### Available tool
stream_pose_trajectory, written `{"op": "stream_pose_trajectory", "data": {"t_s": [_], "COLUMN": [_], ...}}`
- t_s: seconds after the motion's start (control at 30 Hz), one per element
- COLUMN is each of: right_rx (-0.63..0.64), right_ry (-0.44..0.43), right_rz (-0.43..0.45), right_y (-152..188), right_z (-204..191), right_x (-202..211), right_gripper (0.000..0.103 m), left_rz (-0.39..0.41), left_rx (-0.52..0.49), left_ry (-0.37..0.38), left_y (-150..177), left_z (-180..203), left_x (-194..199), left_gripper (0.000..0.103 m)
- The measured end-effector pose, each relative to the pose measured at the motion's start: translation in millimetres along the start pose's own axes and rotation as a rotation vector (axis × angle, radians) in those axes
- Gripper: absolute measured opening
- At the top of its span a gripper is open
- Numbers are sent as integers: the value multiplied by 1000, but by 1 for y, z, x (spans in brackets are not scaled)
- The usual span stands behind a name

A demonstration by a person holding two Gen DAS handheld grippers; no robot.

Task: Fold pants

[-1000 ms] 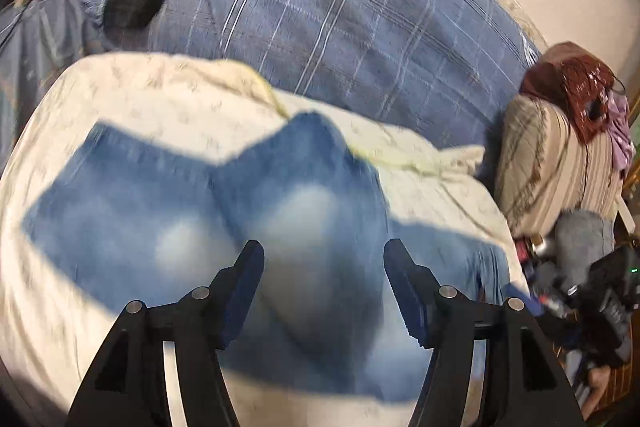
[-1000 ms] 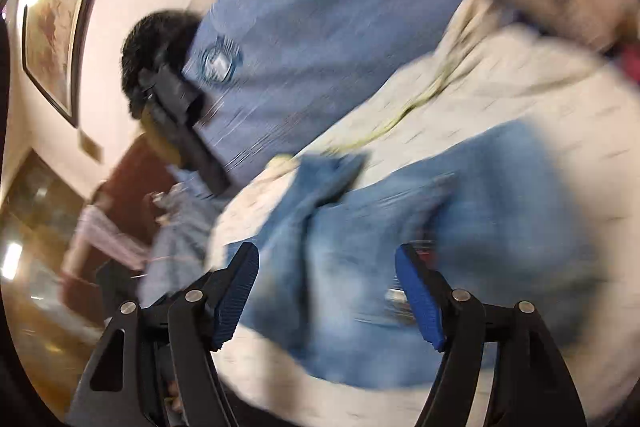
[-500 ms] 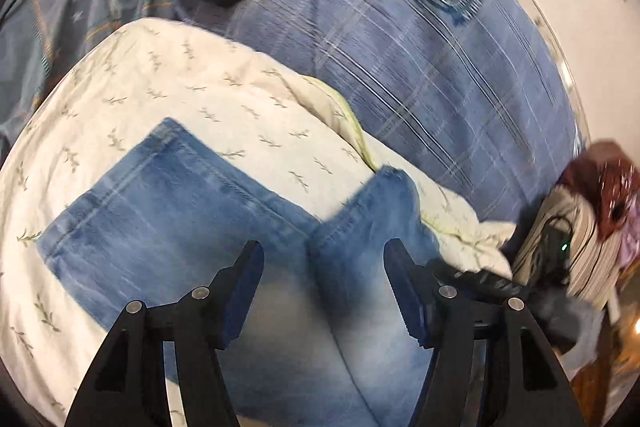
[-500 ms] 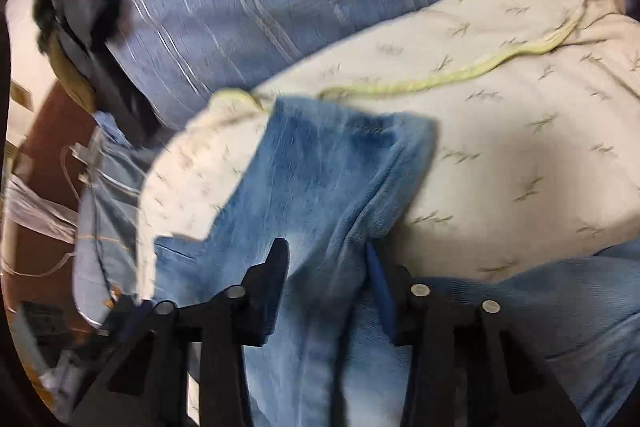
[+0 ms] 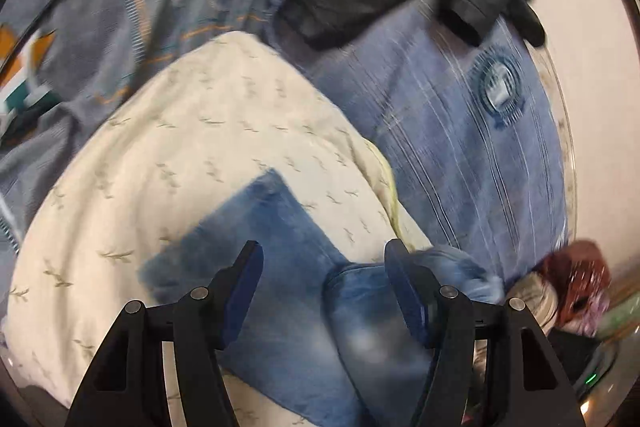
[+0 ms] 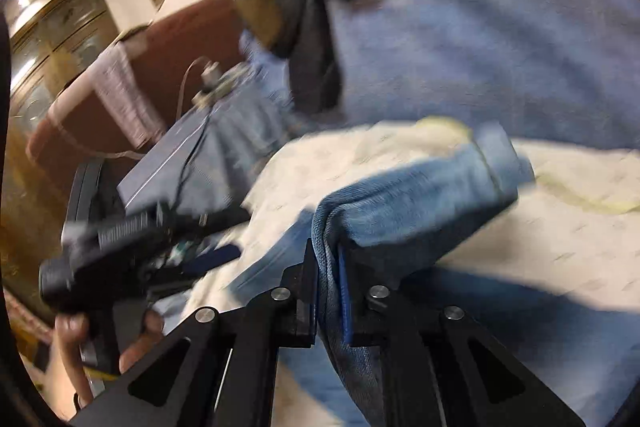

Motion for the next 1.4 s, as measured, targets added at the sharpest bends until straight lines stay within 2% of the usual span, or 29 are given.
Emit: {"op": "stream_pose_trajectory", "data": {"t_s": [0.03, 0.07, 0.1, 0.13, 0.17, 0.23, 0.3, 0.4, 0.47, 0.53, 0.6, 0.63, 0.67, 0.7, 0.73, 0.77, 0.8, 0.83, 0.87, 0.9, 0.97, 1.0, 1.03, 1.07, 1.13, 1.2, 1.27, 1.4], "right_rx": [-5, -14, -32, -46, -53, -82, -121, -140, -164, -166, -106, -82, -39, -4, 54, 100, 121, 113, 101, 89, 63, 61, 62, 56, 15, -33, -21, 56], "right_ry": [-18, -31, -43, -48, -43, -58, -69, -48, -36, -9, 19, 26, 37, 56, 113, 181, 229, 220, 191, 156, 97, 76, 64, 49, 33, -4, 37, 153], "right_rz": [-30, -60, -97, -124, -131, -127, -120, -112, -89, -79, -76, -82, -106, -125, -142, -150, -166, -157, -127, -97, -87, -119, -136, -140, -117, -114, -120, -213], "right_y": [8, 15, 22, 32, 38, 49, 56, 66, 72, 77, 84, 88, 94, 97, 102, 107, 110, 105, 101, 96, 91, 89, 88, 84, 71, 51, 29, -5], "right_z": [-1, -1, 1, 2, 2, 9, 19, 31, 43, 53, 54, 52, 49, 45, 42, 41, 41, 39, 36, 34, 34, 35, 36, 39, 47, 53, 58, 58], "right_x": [-8, -14, -23, -28, -31, -24, -15, -2, 11, 21, 30, 31, 28, 23, 14, 6, 1, 4, 12, 23, 35, 34, 31, 30, 29, 24, 10, -42], "right_gripper": [17, 29, 35, 48, 53, 56, 66, 67, 67, 67, 67, 66, 66, 63, 56, 29, 16, 14, 14, 14, 23, 29, 43, 52, 53, 56, 64, 64], "left_rz": [-13, -24, -38, -51, -66, -85, -119, -176, -200, -194, -184, -182, -174, -171, -170, -152, -109, -49, 26, 73, 89, 62, 22, -38, -117, -123, -133, -137], "left_rx": [12, 24, 21, 11, -9, -52, -92, -167, -150, -78, 7, 31, 42, 36, 18, 1, 4, 7, -12, -48, -75, -65, -53, -29, 17, 17, 35, 82], "left_ry": [9, 14, 24, 33, 32, 11, -8, -115, -180, -177, -148, -137, -129, -131, -147, -157, -138, -101, -81, -115, -207, -252, -288, -307, -278, -294, -296, -276], "left_y": [1, 3, 6, 9, 13, 21, 30, 36, 35, 33, 29, 27, 22, 21, 19, 18, 19, 22, 22, 24, 33, 39, 44, 48, 50, 49, 47, 54], "left_z": [-5, -6, -7, -5, -3, 2, 9, 19, 11, -1, -13, -16, -17, -17, -15, -13, -11, -7, -2, 2, -1, -7, -14, -22, -28, -29, -33, -39], "left_x": [1, 3, 3, 4, 3, 2, -2, -18, -25, -26, -31, -35, -39, -42, -45, -43, -35, -18, 4, 21, 37, 34, 27, 16, 0, -5, -10, -8], "left_gripper": [64, 64, 64, 65, 65, 66, 67, 67, 66, 66, 65, 57, 29, 14, 8, 3, 3, 3, 3, 3, 5, 6, 6, 8, 13, 16, 22, 27]}}
Point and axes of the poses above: each gripper's, at about its wrist camera, not at the fingertips, and x roughly against the way its jaws point, z to its right, y to its underside, the point moved 2 cm from there along -x, roughly the way its jaws point, and after that the axes turned 14 degrees about -x, right-handed, at the moved point
